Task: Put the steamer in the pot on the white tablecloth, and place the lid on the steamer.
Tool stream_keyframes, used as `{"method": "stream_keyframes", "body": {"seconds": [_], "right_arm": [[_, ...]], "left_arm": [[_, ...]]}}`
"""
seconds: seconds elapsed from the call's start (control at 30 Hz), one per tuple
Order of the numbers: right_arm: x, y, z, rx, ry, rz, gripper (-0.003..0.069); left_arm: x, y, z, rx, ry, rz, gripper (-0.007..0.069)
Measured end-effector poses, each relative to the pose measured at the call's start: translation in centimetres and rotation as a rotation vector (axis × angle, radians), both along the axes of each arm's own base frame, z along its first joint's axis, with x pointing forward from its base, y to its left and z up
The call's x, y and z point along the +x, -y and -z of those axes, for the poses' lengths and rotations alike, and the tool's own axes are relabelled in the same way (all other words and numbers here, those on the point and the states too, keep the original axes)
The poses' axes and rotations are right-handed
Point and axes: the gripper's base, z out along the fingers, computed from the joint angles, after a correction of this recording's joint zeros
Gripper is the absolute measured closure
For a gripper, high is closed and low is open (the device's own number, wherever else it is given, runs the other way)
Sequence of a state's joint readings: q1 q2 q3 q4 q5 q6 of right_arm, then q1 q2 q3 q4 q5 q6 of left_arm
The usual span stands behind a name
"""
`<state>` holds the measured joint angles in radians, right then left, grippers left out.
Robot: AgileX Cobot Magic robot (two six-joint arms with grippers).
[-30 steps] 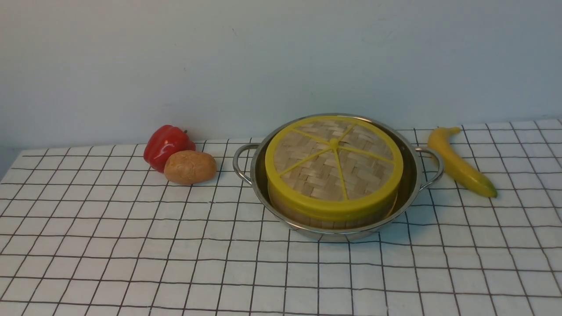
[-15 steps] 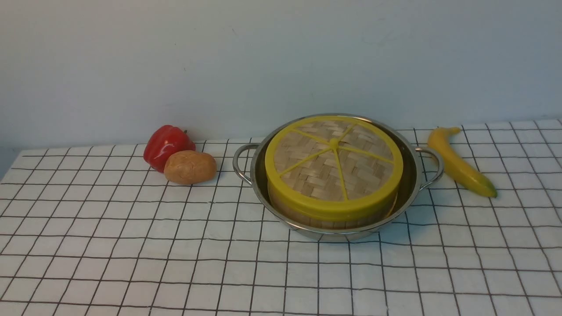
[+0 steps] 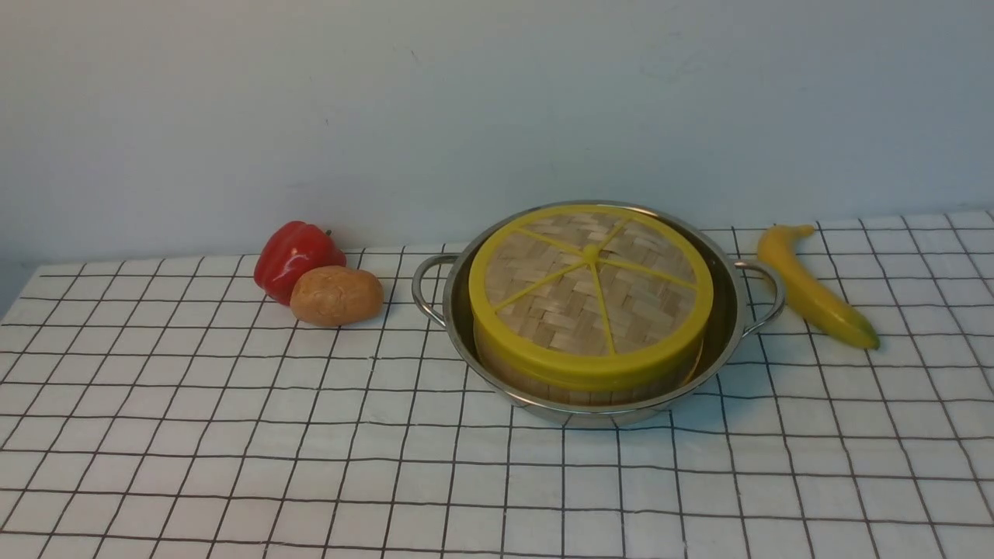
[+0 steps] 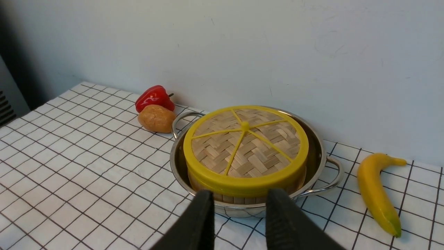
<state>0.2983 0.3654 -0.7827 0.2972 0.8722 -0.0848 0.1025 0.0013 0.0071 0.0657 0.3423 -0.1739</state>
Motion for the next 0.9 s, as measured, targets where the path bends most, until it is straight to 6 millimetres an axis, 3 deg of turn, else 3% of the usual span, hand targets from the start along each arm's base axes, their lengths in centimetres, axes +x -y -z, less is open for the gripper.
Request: {"method": "stream_keyframes", "body": {"seconds": [0.53,0.6,0.67,0.7,0.87,0.9], "right_arm": [[0.5,0.4,0.5,-0.064,0.042,0.066,0.0419],[1.2,0.7,1.4,-0.095,0.062,0.135,0.0419],[2.7,1.4,3.9,-0.133,0.084,0.26,0.0419],[2.8,1.5,4.2,-0.133,0.081,0.274,0.0419],[3.7,2.6,10.3,-0.13,0.098,0.427,0.0419],[3.7,2.6,10.5,-0.128,0.1,0.429,0.0419]], "left_arm": [[0.0,0.0,0.0,-0.003,0.001,0.0,0.0474],[0.0,0.0,0.0,-0.003,0.001,0.0,0.0468],[0.0,0.0,0.0,-0.003,0.001,0.0,0.0465],[0.0,0.0,0.0,-0.003,0.001,0.0,0.0465],[0.0,0.0,0.0,-0.004,0.002,0.0,0.0454],[0.0,0.0,0.0,-0.004,0.002,0.0,0.0454]]}}
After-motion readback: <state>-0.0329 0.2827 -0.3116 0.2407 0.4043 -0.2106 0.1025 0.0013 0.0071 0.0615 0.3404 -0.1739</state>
